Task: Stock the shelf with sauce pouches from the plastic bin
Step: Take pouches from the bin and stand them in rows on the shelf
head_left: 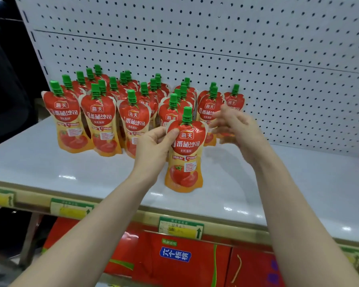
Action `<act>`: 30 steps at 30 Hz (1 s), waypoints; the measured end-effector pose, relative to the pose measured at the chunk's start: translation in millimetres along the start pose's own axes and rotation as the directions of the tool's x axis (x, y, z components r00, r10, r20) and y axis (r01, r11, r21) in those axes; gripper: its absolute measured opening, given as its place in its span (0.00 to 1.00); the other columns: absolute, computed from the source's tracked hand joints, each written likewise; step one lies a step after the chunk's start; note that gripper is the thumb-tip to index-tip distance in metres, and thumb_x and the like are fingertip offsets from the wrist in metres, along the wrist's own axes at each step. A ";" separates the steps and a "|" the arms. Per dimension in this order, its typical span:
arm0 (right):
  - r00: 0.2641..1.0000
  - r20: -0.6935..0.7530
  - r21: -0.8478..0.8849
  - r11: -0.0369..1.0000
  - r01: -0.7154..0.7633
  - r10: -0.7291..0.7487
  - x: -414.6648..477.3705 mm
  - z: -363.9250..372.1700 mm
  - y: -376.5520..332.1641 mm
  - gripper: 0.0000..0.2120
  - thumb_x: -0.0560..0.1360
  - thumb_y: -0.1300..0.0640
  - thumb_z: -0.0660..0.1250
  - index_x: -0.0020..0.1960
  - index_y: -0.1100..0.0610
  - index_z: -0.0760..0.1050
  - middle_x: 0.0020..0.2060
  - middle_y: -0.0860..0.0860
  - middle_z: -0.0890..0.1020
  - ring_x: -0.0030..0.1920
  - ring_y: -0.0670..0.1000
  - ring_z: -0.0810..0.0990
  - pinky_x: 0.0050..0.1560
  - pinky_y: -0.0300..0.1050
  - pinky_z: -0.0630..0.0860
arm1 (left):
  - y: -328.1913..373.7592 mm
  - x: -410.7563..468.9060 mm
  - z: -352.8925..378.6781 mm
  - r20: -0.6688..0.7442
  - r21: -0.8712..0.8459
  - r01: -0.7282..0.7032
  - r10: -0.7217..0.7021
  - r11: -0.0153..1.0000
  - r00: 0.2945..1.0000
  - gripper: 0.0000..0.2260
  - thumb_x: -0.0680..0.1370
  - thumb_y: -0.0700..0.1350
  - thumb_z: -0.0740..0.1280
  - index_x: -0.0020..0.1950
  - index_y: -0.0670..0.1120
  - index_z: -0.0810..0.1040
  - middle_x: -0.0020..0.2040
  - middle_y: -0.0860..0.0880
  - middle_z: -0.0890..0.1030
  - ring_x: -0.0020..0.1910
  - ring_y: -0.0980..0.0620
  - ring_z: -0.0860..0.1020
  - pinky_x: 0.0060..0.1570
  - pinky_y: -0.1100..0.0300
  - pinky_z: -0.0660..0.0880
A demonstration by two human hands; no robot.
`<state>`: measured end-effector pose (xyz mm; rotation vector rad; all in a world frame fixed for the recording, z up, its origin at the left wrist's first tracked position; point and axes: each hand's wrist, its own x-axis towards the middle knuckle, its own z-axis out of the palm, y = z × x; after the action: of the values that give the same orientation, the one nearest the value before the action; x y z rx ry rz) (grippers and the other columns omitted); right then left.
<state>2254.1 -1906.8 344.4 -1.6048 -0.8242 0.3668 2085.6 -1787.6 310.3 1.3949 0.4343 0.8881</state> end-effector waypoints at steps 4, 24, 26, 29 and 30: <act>0.972 0.234 -0.034 0.999 0.028 -0.019 -32.2 3.2 -1.8 0.05 0.76 0.57 0.71 0.51 0.56 0.81 0.45 0.51 0.87 0.45 0.49 0.85 0.41 0.41 0.81 | -3.7 -4.7 16.8 0.057 -0.008 0.008 -0.007 1.000 0.998 0.06 0.79 0.45 0.67 0.51 0.46 0.82 0.46 0.51 0.86 0.46 0.54 0.84 0.40 0.61 0.80; 0.983 -0.179 0.051 0.998 0.041 -0.031 37.3 -13.9 35.3 0.05 0.79 0.60 0.68 0.45 0.55 0.80 0.42 0.53 0.85 0.42 0.50 0.83 0.39 0.41 0.82 | -67.5 10.2 59.9 0.280 0.506 0.054 -0.223 0.861 0.934 0.24 0.81 0.42 0.63 0.76 0.45 0.61 0.74 0.49 0.66 0.71 0.50 0.67 0.61 0.64 0.65; 0.984 -0.168 0.048 0.997 0.060 -0.051 46.5 -10.2 38.7 0.05 0.79 0.59 0.67 0.45 0.55 0.80 0.42 0.54 0.85 0.43 0.50 0.84 0.41 0.41 0.83 | -71.7 16.4 63.1 0.250 0.519 0.061 -0.219 0.852 0.943 0.25 0.81 0.43 0.63 0.77 0.45 0.59 0.75 0.48 0.64 0.72 0.49 0.67 0.60 0.65 0.64; 0.985 -0.161 0.004 0.998 0.069 -0.068 58.4 -7.5 40.6 0.06 0.80 0.58 0.67 0.45 0.52 0.80 0.43 0.56 0.85 0.45 0.52 0.84 0.43 0.43 0.84 | -80.3 24.4 65.8 0.215 0.543 0.071 -0.220 0.837 0.952 0.27 0.80 0.44 0.63 0.77 0.46 0.58 0.76 0.48 0.61 0.71 0.49 0.67 0.60 0.65 0.65; 0.985 -0.161 -0.016 0.998 0.066 -0.068 60.2 -6.9 41.2 0.06 0.80 0.57 0.66 0.44 0.52 0.79 0.44 0.56 0.85 0.46 0.52 0.85 0.43 0.44 0.84 | -81.4 25.2 66.7 0.215 0.545 0.070 -0.220 0.836 0.952 0.27 0.80 0.44 0.63 0.77 0.46 0.58 0.77 0.48 0.61 0.71 0.49 0.67 0.59 0.65 0.65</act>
<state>2313.0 -1871.1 319.4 -1.5903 -0.7551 0.1820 2172.9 -1807.3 249.4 1.9364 0.5976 0.4460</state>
